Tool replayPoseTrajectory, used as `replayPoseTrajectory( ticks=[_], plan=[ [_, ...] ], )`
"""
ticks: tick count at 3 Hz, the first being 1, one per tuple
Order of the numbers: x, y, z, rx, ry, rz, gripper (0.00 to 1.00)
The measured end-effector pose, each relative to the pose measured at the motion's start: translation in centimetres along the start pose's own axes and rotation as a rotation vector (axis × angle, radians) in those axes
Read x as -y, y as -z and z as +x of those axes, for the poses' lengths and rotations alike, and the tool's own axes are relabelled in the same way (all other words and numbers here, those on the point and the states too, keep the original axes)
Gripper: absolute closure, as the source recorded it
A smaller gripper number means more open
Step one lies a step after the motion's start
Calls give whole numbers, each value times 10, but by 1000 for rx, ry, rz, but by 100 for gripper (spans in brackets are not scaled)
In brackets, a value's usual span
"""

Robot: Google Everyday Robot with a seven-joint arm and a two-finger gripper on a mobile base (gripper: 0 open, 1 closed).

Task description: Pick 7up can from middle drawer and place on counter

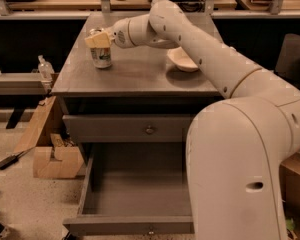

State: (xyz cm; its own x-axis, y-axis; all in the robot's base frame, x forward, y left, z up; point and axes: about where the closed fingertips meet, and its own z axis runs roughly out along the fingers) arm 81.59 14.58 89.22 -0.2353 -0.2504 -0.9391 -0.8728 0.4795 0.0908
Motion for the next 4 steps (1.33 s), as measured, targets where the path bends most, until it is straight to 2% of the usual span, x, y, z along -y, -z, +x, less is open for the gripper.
replayPoseTrajectory(
  ticks=[2,3,4],
  plan=[
    [-1,2,-6,0,0,0,58],
    [-2,0,-5,-1,-1,-3,27],
    [-2,0,-6,-1,-1,-3,4]
  ],
)
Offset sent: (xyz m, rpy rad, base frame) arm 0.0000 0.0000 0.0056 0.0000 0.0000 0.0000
